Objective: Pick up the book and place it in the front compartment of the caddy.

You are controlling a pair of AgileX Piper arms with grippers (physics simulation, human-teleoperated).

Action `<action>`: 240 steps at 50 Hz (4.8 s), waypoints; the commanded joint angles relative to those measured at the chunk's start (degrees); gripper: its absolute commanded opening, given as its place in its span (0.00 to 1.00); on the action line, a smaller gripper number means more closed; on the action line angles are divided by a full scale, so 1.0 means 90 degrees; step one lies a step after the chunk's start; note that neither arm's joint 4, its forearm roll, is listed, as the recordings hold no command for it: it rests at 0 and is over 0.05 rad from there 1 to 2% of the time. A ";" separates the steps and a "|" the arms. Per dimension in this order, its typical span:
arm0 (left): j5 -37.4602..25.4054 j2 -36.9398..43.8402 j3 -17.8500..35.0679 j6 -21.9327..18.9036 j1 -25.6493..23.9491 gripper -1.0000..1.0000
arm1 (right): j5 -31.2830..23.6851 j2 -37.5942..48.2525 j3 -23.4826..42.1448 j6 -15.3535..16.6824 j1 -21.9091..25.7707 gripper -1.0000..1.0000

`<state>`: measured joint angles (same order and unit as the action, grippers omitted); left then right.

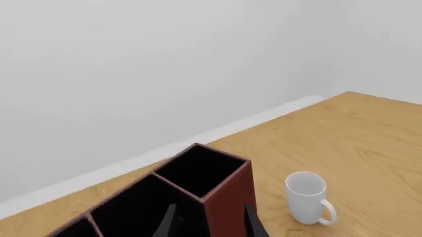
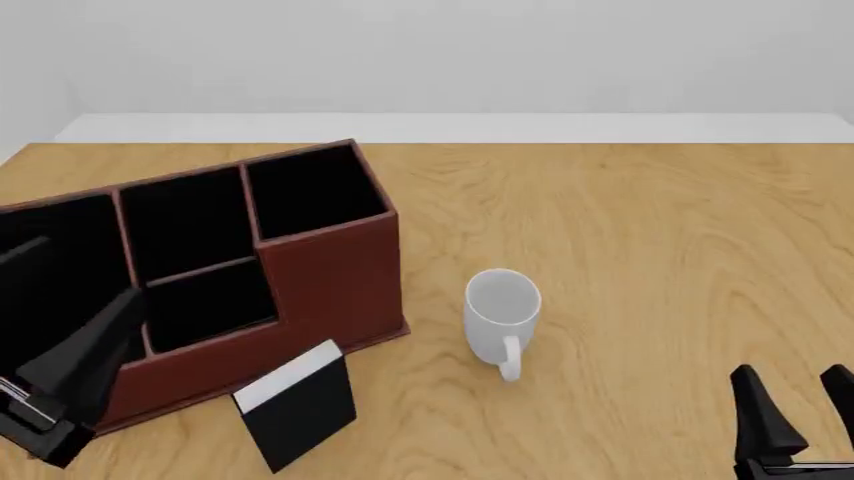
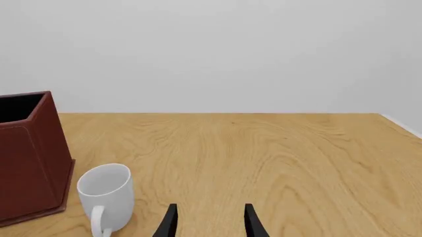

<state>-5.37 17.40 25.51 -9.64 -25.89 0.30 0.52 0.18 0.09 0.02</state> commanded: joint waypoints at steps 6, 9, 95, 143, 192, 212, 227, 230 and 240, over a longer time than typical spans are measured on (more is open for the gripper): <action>-0.1791 0.2581 0.3137 -0.1173 -0.0646 1.00 | -0.0009 -0.0012 0.0003 0.0011 0.0001 1.00; -0.1951 0.2668 0.3644 -0.1223 -0.0465 1.00 | -0.0007 0.0000 0.0000 -0.0015 -0.0001 1.00; -0.4053 0.5859 0.3746 -0.0712 -0.0258 1.00 | 0.0050 0.0042 -0.0007 0.0006 0.0002 1.00; -0.3469 0.5693 0.2578 -0.0715 -0.0860 1.00 | 0.0037 0.0041 0.0002 0.0000 0.0000 1.00; -0.3080 0.5876 0.1774 -0.0619 -0.0865 1.00 | 0.0006 0.0015 0.0009 0.0000 0.0000 1.00; -0.2947 0.5983 0.1649 -0.0519 -0.0900 1.00 | 0.0006 0.0018 0.0009 0.0000 0.0000 1.00; -0.2963 0.6043 0.1764 -0.0326 -0.0799 0.00 | 0.0006 0.0015 0.0009 0.0003 0.0002 1.00; -0.2881 0.5898 0.1753 -0.0497 -0.0686 0.00 | 0.0006 0.0016 0.0009 0.0003 0.0003 1.00; -0.2705 0.5431 0.1693 -0.0897 -0.0585 0.00 | 0.0006 0.0016 0.0009 0.0003 0.0000 1.00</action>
<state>-31.10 69.67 40.68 -14.52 -32.16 0.36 0.66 0.26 0.12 0.04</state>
